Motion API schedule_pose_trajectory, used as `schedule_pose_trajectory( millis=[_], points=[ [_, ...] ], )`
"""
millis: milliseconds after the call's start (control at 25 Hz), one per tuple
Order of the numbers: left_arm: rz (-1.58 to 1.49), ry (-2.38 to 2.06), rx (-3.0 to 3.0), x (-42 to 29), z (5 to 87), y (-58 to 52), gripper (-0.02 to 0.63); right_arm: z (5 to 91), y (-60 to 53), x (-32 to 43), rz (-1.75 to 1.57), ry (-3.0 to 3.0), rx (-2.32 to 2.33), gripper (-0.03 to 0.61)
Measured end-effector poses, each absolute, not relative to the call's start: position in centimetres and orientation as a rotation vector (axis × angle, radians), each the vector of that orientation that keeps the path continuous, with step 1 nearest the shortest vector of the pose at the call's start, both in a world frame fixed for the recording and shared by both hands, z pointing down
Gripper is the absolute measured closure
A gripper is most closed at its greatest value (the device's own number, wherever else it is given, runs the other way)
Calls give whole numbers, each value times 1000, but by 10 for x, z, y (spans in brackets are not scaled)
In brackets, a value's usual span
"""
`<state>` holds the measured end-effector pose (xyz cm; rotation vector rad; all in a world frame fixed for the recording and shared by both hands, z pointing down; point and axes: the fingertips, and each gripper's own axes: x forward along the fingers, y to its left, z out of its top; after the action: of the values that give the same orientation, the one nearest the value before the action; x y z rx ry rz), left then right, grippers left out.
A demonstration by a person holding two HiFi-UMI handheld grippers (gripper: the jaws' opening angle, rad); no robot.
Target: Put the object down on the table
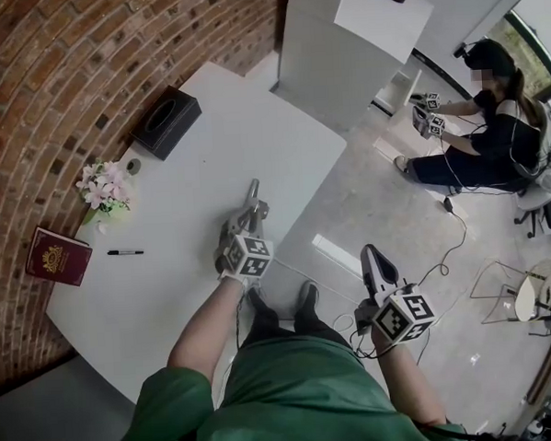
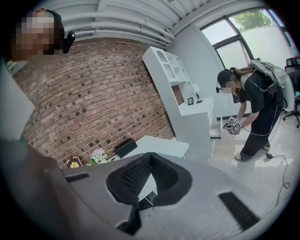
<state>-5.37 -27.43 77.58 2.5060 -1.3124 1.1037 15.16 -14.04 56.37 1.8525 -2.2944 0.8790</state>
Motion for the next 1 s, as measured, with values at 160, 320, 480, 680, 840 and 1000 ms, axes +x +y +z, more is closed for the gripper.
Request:
schedule_pose_trajectory(
  millis=[160,320,480,680,840,1000],
  points=[
    [1180,-1295,2531,-47,782,-269,568,566,-135,154,880,-2295,1855,575],
    [1241,-1272,2544,-41,787,-266,557,567,-131,156,885,-2289,1854,575],
    [1193,-1214,2491,-37,793,-259,511,567,-129,156,892,-2290,1850,575],
    [1112,-1225,2489,-35,785,-254,480,566,-130,157,887,-2303,1843,575],
    [991,-1237,2460,-39,769,-250,479,564,-133,151,881,-2328,1829,575],
    [863,-1268,2430,-50,744,-250,479,564,-139,143,871,-2354,1805,575]
  ],
)
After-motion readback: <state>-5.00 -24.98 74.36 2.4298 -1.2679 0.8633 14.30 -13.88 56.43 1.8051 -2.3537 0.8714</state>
